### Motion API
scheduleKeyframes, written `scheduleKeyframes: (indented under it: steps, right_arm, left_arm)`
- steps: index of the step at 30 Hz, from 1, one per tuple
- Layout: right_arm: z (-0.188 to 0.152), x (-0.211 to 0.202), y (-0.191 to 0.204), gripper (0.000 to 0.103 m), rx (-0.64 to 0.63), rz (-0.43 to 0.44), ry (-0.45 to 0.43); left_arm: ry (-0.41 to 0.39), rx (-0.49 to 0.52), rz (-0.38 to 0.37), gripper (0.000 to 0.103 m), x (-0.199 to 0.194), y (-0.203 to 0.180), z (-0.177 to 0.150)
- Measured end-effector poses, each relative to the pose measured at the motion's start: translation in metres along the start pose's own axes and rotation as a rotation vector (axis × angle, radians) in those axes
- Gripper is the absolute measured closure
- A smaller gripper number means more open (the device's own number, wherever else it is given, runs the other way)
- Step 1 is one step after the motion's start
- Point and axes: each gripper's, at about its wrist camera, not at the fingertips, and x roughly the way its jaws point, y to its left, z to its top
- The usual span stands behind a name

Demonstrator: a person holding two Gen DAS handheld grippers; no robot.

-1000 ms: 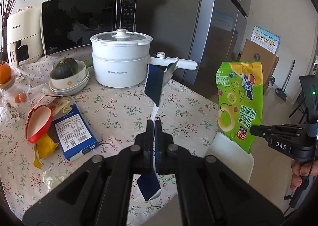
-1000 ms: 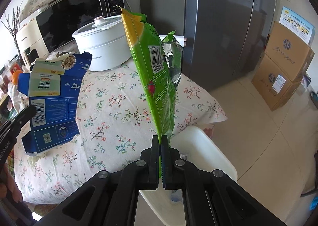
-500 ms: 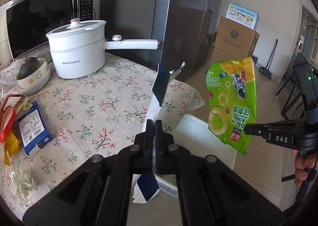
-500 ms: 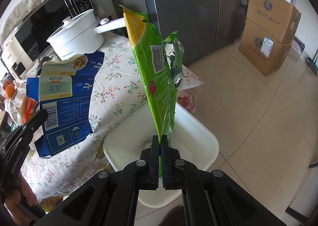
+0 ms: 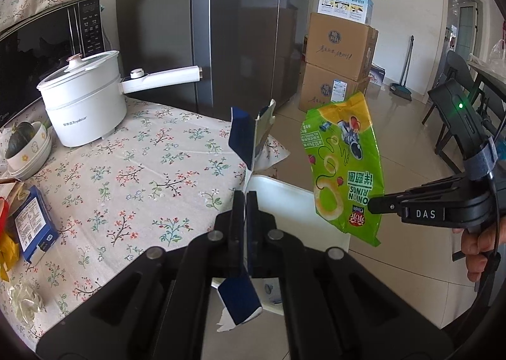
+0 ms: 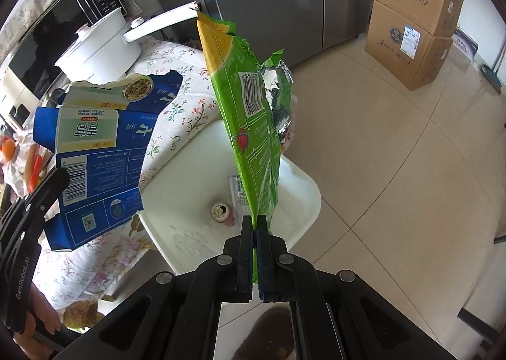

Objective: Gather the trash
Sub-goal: 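Carry the green bag over the white bin and open the right gripper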

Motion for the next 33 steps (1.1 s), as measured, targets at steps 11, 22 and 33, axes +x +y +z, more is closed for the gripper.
scheduleKeyframes:
  steps: [11,22,33]
  right_arm:
    - [-0.007,0.004,-0.01,0.101,0.018,0.014,0.032]
    - [-0.002,0.011,-0.005,0.1,0.01,0.017,0.048]
    - [0.002,0.014,0.0,0.069,0.005,-0.005,0.048]
  left_arm:
    - [0.057,0.027,-0.021,0.102,0.038,-0.011,-0.018]
    - [0.091,0.013,0.108,0.039,0.039,0.006,-0.023]
    - [0.105,-0.006,0.178,0.02,0.026,0.029,-0.027]
